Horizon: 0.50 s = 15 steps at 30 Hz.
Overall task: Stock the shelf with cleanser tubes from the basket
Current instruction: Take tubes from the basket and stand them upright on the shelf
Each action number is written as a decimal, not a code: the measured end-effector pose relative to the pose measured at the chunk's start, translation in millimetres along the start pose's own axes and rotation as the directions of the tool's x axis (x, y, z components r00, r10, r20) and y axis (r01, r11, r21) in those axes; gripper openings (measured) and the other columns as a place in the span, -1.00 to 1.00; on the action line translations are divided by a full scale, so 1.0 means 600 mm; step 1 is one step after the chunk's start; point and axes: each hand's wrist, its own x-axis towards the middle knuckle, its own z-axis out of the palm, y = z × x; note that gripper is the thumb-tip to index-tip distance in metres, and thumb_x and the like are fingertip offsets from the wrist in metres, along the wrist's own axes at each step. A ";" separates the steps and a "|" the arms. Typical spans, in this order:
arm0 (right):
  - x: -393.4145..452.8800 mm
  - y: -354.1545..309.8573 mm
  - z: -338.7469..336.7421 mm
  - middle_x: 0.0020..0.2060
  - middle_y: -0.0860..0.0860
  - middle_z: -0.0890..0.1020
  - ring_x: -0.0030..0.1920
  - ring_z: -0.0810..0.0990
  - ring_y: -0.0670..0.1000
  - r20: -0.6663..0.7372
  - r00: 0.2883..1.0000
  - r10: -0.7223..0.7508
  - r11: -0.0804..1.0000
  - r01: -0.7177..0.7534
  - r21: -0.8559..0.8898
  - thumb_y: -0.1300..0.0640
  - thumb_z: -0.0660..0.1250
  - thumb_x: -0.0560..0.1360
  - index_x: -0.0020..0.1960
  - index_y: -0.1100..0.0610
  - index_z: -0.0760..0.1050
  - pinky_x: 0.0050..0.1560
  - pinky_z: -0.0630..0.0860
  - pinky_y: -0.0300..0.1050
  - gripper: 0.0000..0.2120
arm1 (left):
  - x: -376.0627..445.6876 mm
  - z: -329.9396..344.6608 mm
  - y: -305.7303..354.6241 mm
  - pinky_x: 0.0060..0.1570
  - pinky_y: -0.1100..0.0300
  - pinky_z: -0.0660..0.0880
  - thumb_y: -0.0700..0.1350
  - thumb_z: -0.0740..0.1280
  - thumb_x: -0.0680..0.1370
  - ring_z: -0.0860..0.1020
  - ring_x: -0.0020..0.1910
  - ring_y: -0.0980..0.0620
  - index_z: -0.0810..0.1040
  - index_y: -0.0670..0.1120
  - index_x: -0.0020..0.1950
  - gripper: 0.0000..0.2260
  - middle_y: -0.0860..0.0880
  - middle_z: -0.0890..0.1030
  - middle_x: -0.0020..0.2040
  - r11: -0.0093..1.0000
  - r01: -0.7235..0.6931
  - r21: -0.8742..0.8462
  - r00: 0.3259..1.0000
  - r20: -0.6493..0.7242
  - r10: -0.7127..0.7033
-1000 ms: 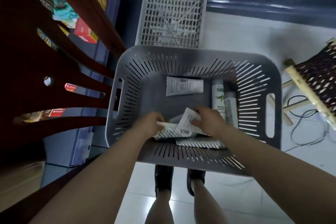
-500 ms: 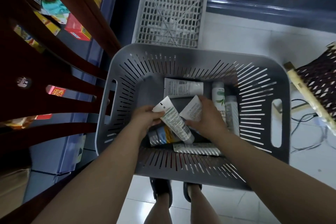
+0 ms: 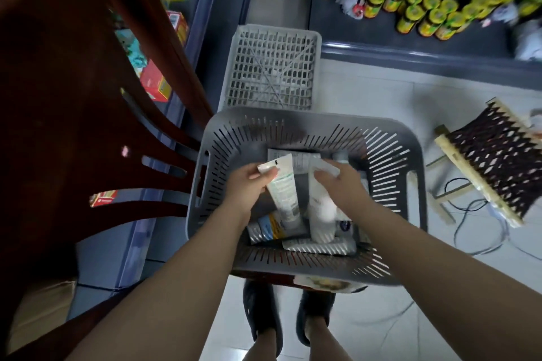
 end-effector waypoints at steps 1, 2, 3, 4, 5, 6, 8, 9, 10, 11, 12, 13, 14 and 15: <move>-0.010 -0.020 -0.006 -0.09 0.20 0.61 -0.03 0.56 0.20 0.003 1.000 0.000 0.998 0.000 0.060 0.22 0.26 0.54 0.15 0.31 0.51 -0.06 0.47 -0.04 -0.76 | -0.013 -0.004 0.017 0.19 0.02 0.48 -0.20 0.37 0.50 0.59 0.07 -0.08 0.58 -0.03 -0.14 -0.93 -0.05 0.64 -0.07 0.999 -0.033 -0.012 0.999 0.002 0.033; -0.021 -0.040 -0.012 -0.15 0.12 0.60 -0.08 0.55 0.12 0.007 1.000 -0.016 0.994 0.015 0.105 0.21 0.29 0.53 0.12 0.27 0.52 -0.09 0.46 -0.07 -0.79 | -0.030 -0.010 0.035 0.17 0.04 0.48 -0.20 0.35 0.51 0.59 0.04 -0.06 0.58 -0.02 -0.14 -0.91 -0.03 0.64 -0.09 0.997 -0.066 -0.028 0.998 -0.001 0.066; -0.032 -0.061 -0.019 -0.18 0.09 0.58 -0.11 0.53 0.08 0.008 0.999 -0.034 0.989 0.033 0.145 0.22 0.30 0.51 0.07 0.26 0.54 -0.12 0.45 -0.10 -0.83 | -0.047 -0.015 0.054 0.13 0.08 0.49 -0.21 0.33 0.52 0.59 -0.01 -0.02 0.58 -0.03 -0.14 -0.90 -0.01 0.63 -0.11 0.994 -0.102 -0.046 0.995 -0.002 0.102; -0.044 -0.081 -0.027 -0.19 0.11 0.58 -0.13 0.53 0.07 0.012 0.999 -0.053 0.981 0.050 0.188 0.23 0.32 0.51 0.02 0.26 0.54 -0.13 0.46 -0.10 -0.87 | -0.066 -0.018 0.073 0.05 0.14 0.51 -0.21 0.31 0.54 0.59 -0.07 0.03 0.57 -0.03 -0.13 -0.89 0.01 0.63 -0.13 0.988 -0.139 -0.066 0.990 0.000 0.139; -0.056 -0.102 -0.036 -0.20 0.13 0.58 -0.15 0.53 0.07 0.017 0.997 -0.072 0.971 0.066 0.229 0.24 0.32 0.50 -0.05 0.25 0.54 -0.13 0.46 -0.08 -0.92 | -0.086 -0.021 0.094 -0.04 0.21 0.52 -0.21 0.28 0.55 0.58 -0.12 0.07 0.56 -0.04 -0.13 -0.88 0.03 0.62 -0.14 0.982 -0.171 -0.085 0.985 -0.003 0.172; -0.070 -0.123 -0.047 -0.21 0.13 0.59 -0.18 0.55 0.07 0.026 0.996 -0.087 0.960 0.077 0.269 0.25 0.33 0.50 -0.13 0.21 0.53 -0.12 0.48 -0.06 -0.96 | -0.107 -0.023 0.114 -0.12 0.26 0.52 -0.21 0.26 0.57 0.58 -0.16 0.10 0.55 -0.03 -0.13 -0.86 0.03 0.61 -0.16 0.975 -0.198 -0.099 0.980 -0.016 0.197; -0.101 -0.169 -0.068 -0.25 0.06 0.61 -0.22 0.59 0.04 0.046 0.992 -0.117 0.933 0.094 0.347 0.26 0.35 0.48 -0.20 0.11 0.52 -0.13 0.55 -0.04 -0.88 | -0.146 -0.027 0.150 -0.22 0.28 0.51 -0.18 0.20 0.60 0.55 -0.23 0.10 0.51 -0.01 -0.15 -0.82 0.02 0.59 -0.19 0.961 -0.268 -0.072 0.962 -0.079 0.262; -0.117 -0.193 -0.080 -0.26 0.03 0.62 -0.24 0.60 0.01 0.056 0.988 -0.143 0.922 0.113 0.370 0.26 0.36 0.47 -0.21 0.07 0.52 -0.15 0.56 -0.05 -0.86 | -0.168 -0.030 0.168 -0.25 0.27 0.49 -0.16 0.18 0.61 0.53 -0.26 0.08 0.49 -0.02 -0.16 -0.81 0.00 0.57 -0.22 0.951 -0.309 -0.027 0.946 -0.116 0.304; -0.134 -0.215 -0.091 -0.27 0.01 0.62 -0.26 0.60 0.00 0.064 0.982 -0.179 0.917 0.143 0.372 0.27 0.38 0.46 -0.21 0.07 0.51 -0.17 0.57 -0.06 -0.86 | -0.191 -0.033 0.184 -0.24 0.23 0.47 -0.13 0.17 0.62 0.51 -0.26 0.03 0.47 -0.05 -0.16 -0.82 -0.04 0.55 -0.22 0.938 -0.345 0.016 0.928 -0.146 0.344; -0.150 -0.236 -0.101 -0.30 0.01 0.63 -0.28 0.60 0.01 0.072 0.973 -0.219 0.913 0.179 0.366 0.28 0.39 0.45 -0.21 0.10 0.52 -0.18 0.57 -0.07 -0.88 | -0.215 -0.036 0.200 -0.21 0.18 0.44 -0.11 0.15 0.63 0.49 -0.22 -0.01 0.45 -0.08 -0.13 -0.83 -0.10 0.51 -0.21 0.923 -0.382 0.050 0.908 -0.168 0.384; -0.168 -0.257 -0.112 -0.31 0.02 0.65 -0.28 0.62 0.01 0.083 0.962 -0.258 0.911 0.214 0.353 0.28 0.40 0.44 -0.18 0.14 0.54 -0.18 0.58 -0.06 -0.93 | -0.243 -0.040 0.216 -0.18 0.15 0.41 -0.09 0.13 0.63 0.46 -0.20 -0.02 0.43 -0.11 -0.09 -0.83 -0.13 0.48 -0.19 0.904 -0.418 0.088 0.883 -0.193 0.427; -0.189 -0.278 -0.122 -0.28 0.03 0.68 -0.24 0.65 0.04 0.093 0.951 -0.295 0.907 0.248 0.339 0.26 0.41 0.43 -0.12 0.18 0.57 -0.13 0.60 -0.03 -0.95 | -0.272 -0.044 0.231 -0.18 0.15 0.37 -0.07 0.11 0.64 0.44 -0.19 -0.01 0.42 -0.13 -0.06 -0.82 -0.12 0.46 -0.19 0.883 -0.449 0.133 0.853 -0.230 0.468; -0.211 -0.298 -0.132 -0.21 0.08 0.69 -0.16 0.67 0.09 0.106 0.937 -0.333 0.901 0.284 0.327 0.24 0.42 0.42 -0.07 0.20 0.59 -0.06 0.60 0.04 -0.90 | -0.302 -0.049 0.246 -0.18 0.15 0.34 -0.06 0.10 0.64 0.42 -0.19 0.01 0.40 -0.13 -0.05 -0.81 -0.09 0.45 -0.20 0.861 -0.475 0.181 0.817 -0.273 0.508; -0.235 -0.321 -0.140 -0.14 0.14 0.69 -0.08 0.66 0.15 0.124 0.920 -0.372 0.893 0.318 0.320 0.23 0.42 0.42 -0.04 0.22 0.60 0.02 0.58 0.09 -0.87 | -0.332 -0.053 0.260 -0.18 0.17 0.31 -0.05 0.09 0.64 0.41 -0.18 0.02 0.40 -0.13 -0.05 -0.80 -0.04 0.44 -0.21 0.838 -0.501 0.214 0.780 -0.308 0.545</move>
